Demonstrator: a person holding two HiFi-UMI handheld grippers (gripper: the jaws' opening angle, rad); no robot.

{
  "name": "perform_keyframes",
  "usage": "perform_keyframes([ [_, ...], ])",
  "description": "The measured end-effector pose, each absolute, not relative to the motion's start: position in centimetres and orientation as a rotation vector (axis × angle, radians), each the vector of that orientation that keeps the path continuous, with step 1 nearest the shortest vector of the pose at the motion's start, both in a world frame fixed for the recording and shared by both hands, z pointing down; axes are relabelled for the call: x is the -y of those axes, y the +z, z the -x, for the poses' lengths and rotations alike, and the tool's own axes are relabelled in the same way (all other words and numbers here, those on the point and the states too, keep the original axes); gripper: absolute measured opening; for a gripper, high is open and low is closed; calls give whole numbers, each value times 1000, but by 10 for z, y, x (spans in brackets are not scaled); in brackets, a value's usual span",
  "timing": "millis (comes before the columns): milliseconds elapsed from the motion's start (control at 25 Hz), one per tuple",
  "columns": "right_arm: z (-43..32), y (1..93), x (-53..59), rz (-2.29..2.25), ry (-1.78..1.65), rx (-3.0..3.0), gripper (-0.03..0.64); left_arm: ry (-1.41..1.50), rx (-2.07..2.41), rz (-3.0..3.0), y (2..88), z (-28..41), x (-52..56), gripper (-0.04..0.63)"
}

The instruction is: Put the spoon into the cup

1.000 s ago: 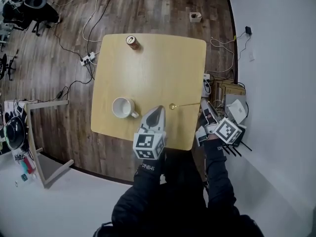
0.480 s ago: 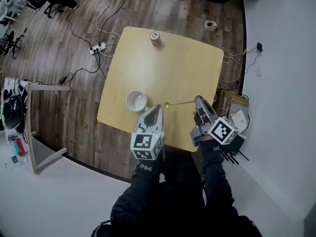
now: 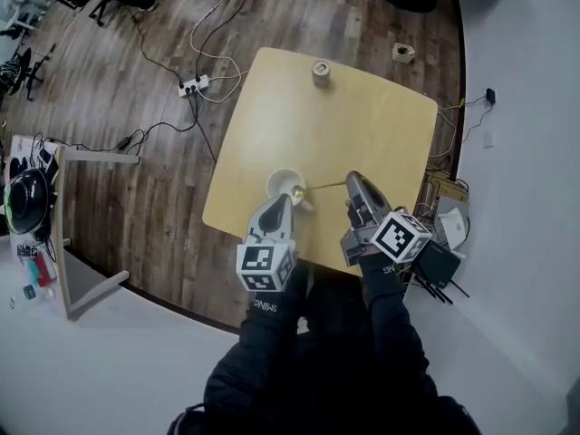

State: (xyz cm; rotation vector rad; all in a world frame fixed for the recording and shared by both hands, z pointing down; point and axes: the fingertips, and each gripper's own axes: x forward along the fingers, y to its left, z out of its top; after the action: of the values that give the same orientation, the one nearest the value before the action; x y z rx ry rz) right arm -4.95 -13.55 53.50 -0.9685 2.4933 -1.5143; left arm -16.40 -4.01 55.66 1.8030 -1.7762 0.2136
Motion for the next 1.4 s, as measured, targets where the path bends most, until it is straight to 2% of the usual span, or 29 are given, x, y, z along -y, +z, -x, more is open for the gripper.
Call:
perform_keyframes([
  [600, 125, 603, 121, 1163, -1395, -2736, 23, 247, 1724, -1705, 615, 238, 14, 34],
  [1400, 140, 632, 109, 1249, -1362, -2826, 25, 261, 1680, -1710, 629, 262, 13, 34],
])
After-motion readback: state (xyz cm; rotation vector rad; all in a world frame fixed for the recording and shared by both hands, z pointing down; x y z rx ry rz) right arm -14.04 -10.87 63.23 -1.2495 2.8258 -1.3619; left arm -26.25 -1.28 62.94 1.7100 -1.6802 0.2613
